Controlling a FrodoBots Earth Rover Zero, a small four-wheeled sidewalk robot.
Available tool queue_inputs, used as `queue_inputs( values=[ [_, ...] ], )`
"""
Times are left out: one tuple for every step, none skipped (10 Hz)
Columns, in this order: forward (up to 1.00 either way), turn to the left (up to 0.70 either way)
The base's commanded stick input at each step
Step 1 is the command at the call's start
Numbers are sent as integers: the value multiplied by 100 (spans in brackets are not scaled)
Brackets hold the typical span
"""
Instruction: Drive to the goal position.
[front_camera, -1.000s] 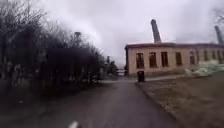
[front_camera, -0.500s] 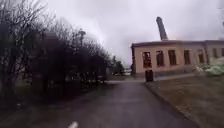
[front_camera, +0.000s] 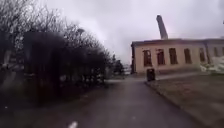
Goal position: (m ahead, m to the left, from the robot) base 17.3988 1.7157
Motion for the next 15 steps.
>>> queue_inputs(
  values=[
    [70,-29],
    [70,0],
    [70,0],
    [70,-22],
    [70,-35],
    [70,-35],
    [70,-35],
    [70,-35],
    [70,-35],
    [70,-32],
    [70,0],
    [70,0],
    [70,0],
    [70,0],
    [70,-5]
  ],
)
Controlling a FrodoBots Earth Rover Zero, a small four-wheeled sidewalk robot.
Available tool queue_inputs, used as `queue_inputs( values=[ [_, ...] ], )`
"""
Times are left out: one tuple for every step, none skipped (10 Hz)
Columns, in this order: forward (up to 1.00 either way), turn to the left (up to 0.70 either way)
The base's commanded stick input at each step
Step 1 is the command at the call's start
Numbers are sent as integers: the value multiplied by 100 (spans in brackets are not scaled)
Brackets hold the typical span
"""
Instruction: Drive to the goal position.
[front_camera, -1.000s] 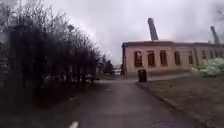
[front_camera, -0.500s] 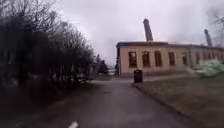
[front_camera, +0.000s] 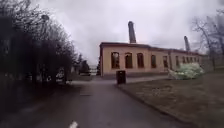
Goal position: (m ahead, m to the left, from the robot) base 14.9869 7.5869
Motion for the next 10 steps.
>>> queue_inputs(
  values=[
    [70,-21],
    [70,-35],
    [70,-35],
    [70,-2],
    [70,0],
    [70,0],
    [70,0],
    [70,0],
    [70,0],
    [70,0]
  ],
)
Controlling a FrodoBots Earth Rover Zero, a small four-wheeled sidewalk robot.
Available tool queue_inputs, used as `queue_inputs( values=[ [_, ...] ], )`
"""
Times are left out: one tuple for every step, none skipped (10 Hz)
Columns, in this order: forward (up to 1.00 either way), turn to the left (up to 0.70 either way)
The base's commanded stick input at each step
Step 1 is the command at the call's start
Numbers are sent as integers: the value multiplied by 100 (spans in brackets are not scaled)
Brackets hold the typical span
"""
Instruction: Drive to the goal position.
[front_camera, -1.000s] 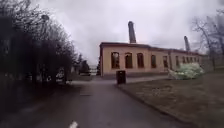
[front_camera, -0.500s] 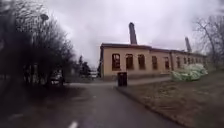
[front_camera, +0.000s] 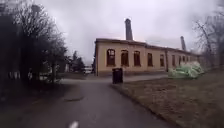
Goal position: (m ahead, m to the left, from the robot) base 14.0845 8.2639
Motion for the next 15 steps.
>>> queue_inputs(
  values=[
    [70,0],
    [70,0],
    [70,0],
    [70,0],
    [70,0],
    [70,0],
    [70,0],
    [70,0],
    [70,0],
    [70,0],
    [70,0],
    [70,0],
    [70,0],
    [70,0],
    [70,0]
  ],
)
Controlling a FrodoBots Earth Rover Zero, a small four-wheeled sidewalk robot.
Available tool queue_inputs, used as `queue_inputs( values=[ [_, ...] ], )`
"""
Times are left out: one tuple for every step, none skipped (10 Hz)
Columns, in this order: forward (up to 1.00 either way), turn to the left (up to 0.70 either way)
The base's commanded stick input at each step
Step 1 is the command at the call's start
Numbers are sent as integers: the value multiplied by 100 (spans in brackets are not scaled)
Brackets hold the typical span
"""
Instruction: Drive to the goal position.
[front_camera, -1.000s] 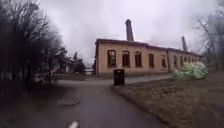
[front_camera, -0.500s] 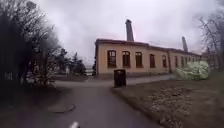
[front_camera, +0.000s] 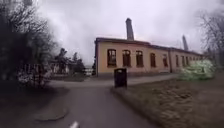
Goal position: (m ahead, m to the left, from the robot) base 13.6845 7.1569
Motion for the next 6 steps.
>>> queue_inputs(
  values=[
    [70,0],
    [70,2],
    [70,16],
    [70,29],
    [70,35],
    [70,35]
  ],
)
